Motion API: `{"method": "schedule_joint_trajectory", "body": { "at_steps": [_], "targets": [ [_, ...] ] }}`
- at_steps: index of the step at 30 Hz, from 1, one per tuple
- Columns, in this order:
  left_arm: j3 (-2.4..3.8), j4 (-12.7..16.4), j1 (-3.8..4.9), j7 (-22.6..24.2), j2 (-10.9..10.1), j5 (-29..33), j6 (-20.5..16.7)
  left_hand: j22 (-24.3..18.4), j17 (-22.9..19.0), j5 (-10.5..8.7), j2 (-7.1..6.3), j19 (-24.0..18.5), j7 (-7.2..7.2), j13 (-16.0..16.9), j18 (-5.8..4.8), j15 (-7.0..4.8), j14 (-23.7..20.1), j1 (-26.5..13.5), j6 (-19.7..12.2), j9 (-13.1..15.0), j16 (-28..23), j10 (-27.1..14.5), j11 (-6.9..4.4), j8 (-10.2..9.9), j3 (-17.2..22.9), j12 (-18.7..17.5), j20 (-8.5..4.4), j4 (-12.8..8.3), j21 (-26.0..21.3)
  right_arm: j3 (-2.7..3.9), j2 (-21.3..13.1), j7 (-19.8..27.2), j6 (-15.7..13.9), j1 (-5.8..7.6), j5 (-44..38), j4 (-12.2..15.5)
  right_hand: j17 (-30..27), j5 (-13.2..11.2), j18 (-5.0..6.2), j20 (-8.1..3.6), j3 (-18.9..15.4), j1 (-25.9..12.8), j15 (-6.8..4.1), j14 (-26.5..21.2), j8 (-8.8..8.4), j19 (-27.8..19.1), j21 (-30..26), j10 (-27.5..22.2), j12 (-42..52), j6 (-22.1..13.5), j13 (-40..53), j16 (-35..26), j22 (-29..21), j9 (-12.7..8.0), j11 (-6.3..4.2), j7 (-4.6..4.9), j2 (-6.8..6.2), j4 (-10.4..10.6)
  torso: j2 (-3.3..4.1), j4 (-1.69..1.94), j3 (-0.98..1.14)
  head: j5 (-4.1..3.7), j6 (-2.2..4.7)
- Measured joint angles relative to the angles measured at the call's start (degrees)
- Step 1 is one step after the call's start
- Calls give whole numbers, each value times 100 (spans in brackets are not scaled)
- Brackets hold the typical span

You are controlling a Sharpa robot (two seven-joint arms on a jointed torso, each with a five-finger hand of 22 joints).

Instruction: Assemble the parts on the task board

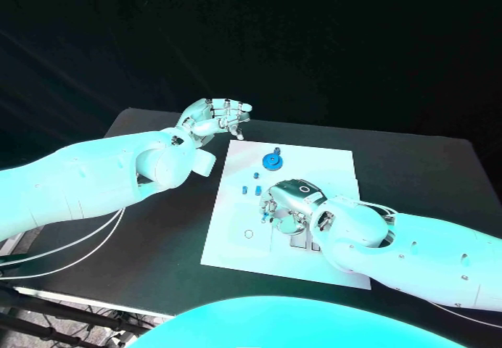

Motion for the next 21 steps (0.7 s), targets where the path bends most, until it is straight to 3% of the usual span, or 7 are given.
{"method": "schedule_joint_trajectory", "body": {
  "at_steps": [21],
  "targets": [
    [-2,-7,0,-9,1,-12,6,0,-5,0,0,0,0,-6,0,0,0,0,0,0,0,0,0,0,0,0,0,0,0,0,15,-1,55,-11,-2,10,-1,3,1,0,-1,-46,0,0,14,0,0,2,0,-12,0,0,-1,15,2,9,16,0,-1,1,1,19,0]
  ]
}}
